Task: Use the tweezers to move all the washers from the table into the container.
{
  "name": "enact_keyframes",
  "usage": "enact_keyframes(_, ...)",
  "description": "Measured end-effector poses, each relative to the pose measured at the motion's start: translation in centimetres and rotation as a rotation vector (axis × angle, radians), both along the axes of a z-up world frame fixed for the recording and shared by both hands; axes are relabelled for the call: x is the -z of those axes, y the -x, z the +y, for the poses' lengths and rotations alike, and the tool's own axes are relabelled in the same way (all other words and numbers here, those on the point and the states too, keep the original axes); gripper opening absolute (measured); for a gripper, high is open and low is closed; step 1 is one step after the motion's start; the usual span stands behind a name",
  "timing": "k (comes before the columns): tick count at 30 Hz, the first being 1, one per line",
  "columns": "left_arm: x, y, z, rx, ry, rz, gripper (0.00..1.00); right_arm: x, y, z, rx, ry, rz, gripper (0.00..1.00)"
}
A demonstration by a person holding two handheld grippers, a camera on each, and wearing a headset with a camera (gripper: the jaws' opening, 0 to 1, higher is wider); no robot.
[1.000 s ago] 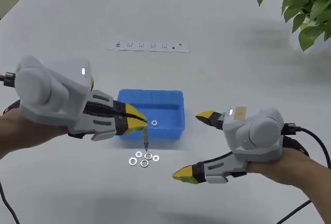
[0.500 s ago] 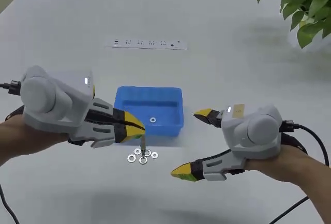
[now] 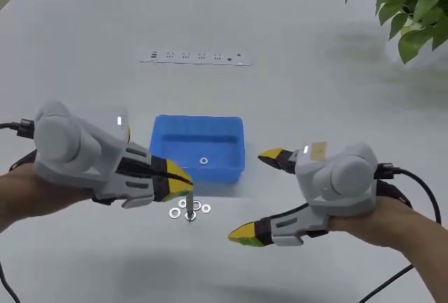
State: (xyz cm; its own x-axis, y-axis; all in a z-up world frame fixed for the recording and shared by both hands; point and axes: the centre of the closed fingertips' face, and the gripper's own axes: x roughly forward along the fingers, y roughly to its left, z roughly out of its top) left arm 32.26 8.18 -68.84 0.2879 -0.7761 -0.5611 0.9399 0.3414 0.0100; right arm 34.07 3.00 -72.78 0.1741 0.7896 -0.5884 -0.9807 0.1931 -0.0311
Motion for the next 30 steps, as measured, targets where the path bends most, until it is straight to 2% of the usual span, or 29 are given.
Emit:
enact_keyframes(13, 0.0, 0.1, -0.1, 0.023, -0.001, -0.010, 0.05, 0.2, 0.7, 0.4, -0.025, -0.001, 0.005, 0.83)
enact_keyframes(22, 0.0, 0.3, 0.2, 0.054, -0.027, -0.012, 0.05, 0.3, 1.6, 1.5, -0.090, -0.005, -0.001, 0.72)
enact_keyframes(30, 0.0, 0.7, 0.3, 0.077, -0.035, 0.000, 0.05, 0.4, 2.1, 2.8, -0.153, -0.003, -0.009, 0.61)
